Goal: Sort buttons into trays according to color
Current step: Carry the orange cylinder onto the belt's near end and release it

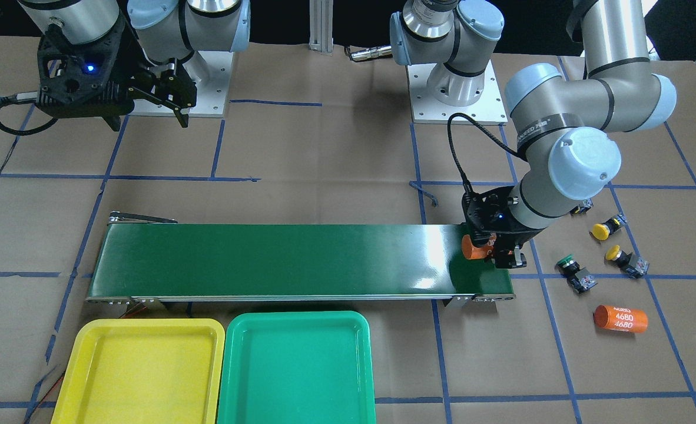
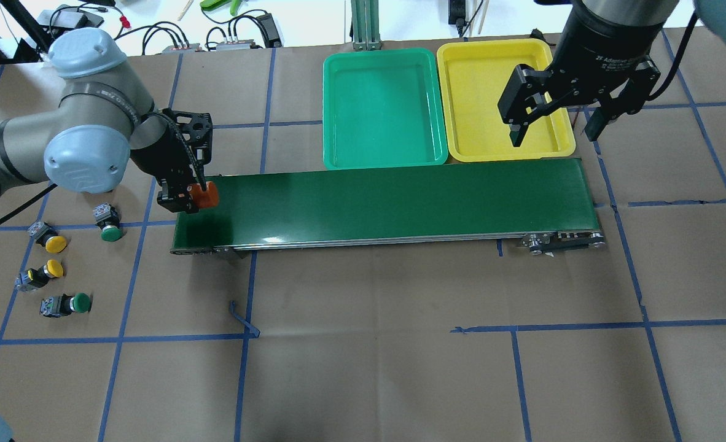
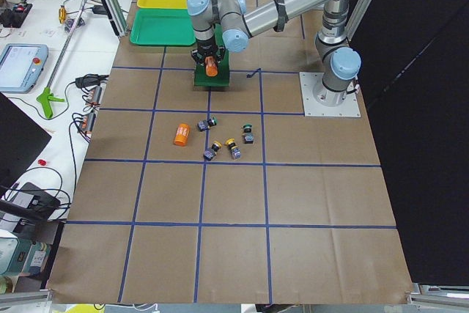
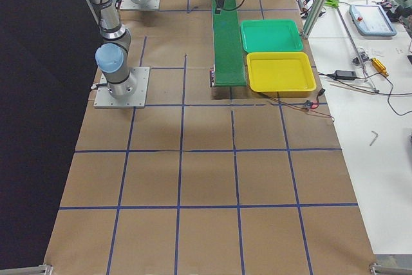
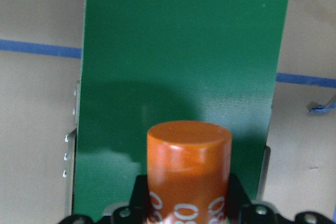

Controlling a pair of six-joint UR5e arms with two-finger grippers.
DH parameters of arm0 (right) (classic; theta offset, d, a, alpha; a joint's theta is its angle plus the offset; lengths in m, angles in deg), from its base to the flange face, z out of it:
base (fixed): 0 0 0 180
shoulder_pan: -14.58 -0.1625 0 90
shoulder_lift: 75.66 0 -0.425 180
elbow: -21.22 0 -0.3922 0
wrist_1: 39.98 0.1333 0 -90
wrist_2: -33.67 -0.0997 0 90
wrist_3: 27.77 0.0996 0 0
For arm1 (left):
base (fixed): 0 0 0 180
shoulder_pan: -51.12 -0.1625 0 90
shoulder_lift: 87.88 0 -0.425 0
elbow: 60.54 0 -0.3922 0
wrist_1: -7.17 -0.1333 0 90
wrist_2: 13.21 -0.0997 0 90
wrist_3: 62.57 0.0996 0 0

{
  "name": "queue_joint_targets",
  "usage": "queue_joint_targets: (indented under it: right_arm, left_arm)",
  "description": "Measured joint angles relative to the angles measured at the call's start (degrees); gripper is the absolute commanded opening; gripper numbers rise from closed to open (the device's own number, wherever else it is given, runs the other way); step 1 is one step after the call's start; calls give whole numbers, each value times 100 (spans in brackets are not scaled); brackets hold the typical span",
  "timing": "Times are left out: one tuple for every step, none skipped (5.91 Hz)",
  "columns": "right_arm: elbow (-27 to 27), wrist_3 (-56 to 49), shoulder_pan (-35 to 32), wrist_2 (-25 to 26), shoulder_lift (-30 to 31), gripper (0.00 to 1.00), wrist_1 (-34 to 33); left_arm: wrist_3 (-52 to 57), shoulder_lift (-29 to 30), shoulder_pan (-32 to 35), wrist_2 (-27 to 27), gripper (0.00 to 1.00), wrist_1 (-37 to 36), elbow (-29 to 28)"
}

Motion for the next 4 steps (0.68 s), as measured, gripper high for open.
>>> queue_joint_targets:
  right_arm:
    - [12,-569,-10,2,-14,100,8]
    - [65,-1617,-19,2,-26,100,14]
    - [177,-2707,-22,7,-15,100,12]
    - [280,-3935,-31,10,-16,100,4]
  left_arm:
    - [-5,82,108,7,69,15,36]
    - [-38,92,153,16,98,1,113]
    - [-68,71,147,4,98,-25,150]
    - [-179,-49,16,-11,98,54,85]
